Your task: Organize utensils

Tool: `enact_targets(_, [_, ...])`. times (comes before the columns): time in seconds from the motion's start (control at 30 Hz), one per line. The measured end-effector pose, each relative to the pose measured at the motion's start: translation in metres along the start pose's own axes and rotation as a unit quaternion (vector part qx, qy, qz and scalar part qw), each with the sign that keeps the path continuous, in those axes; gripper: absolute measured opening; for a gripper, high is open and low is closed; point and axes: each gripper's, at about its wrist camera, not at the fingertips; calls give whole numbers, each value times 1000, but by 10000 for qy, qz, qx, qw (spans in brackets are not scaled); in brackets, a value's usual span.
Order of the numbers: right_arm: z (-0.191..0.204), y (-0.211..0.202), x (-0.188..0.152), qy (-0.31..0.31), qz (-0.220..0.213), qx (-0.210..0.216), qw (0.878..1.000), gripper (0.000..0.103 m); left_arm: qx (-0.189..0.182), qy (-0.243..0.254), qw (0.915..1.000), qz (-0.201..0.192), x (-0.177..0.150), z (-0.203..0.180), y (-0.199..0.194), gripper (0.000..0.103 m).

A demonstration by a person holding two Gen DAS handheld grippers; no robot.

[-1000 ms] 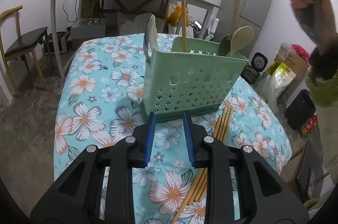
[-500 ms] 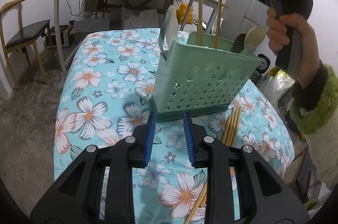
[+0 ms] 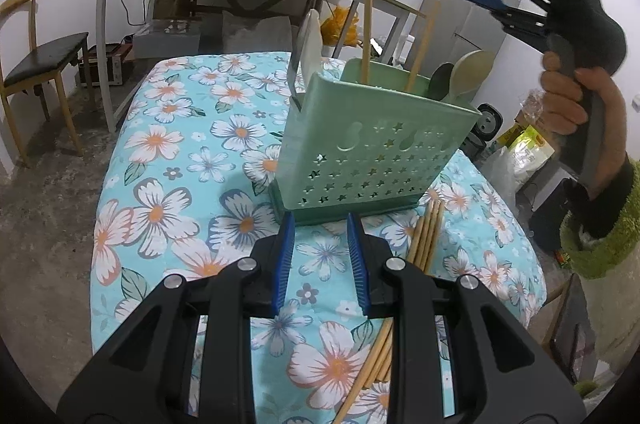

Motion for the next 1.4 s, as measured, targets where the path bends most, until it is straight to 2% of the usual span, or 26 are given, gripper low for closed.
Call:
enact_targets(0.2, [-6,-48,-3,136,-197,167,9996,39,-55,46,10000,-40,0,-4,-6,26])
enact_targets(0.4, [-11,-90,-40,128,31,199,9997,41,-212,76,9997,60,-9,-3,-12,26])
enact_targets(0.5, [-24,-91,-79,417,530,226,9975,42,-460,40,9987,213,-19,-2,-14,26])
enact_targets(0.6, [-42,-78,-123,895,1137,259,9891,42,-816,-6,9958,423,-34,-2,-18,26])
enact_targets(0.7, [-64,-61,-178,1703,1809,305,9682,42,-965,149,9932,635,-48,-7,-21,26])
enact_targets(0.77, [-77,-55,-204,2101,2050,236,9557,42,-989,327,9911,824,-58,-12,-22,26])
enact_targets(0.9, [-94,-49,-231,2562,2310,147,9385,42,-853,723,9866,1192,-78,-23,-20,26])
enact_targets(0.97, [-99,-49,-234,2627,2325,81,9364,42,-732,990,9827,1381,-88,-30,-16,26])
enact_targets(1.1, [-101,-50,-235,2624,2298,120,9371,42,-210,1396,9755,1687,-100,-37,-1,25])
enact_targets(1.17, [-101,-49,-237,2621,2318,132,9367,42,-76,1409,9760,1661,-103,-37,1,20])
enact_targets(1.2, [-101,-48,-236,2626,2329,138,9363,42,-8,1418,9762,1642,-102,-37,0,11])
enact_targets(1.4, [-105,-47,-238,2680,2323,154,9348,42,128,1451,9760,1616,-100,-29,-11,7])
Point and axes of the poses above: each gripper's, at about its wrist camera, not at the fingertips, and y roughly the way its jaws point, z to its left, x to its top, and after that the axes turned 4 degrees about y, right-handed
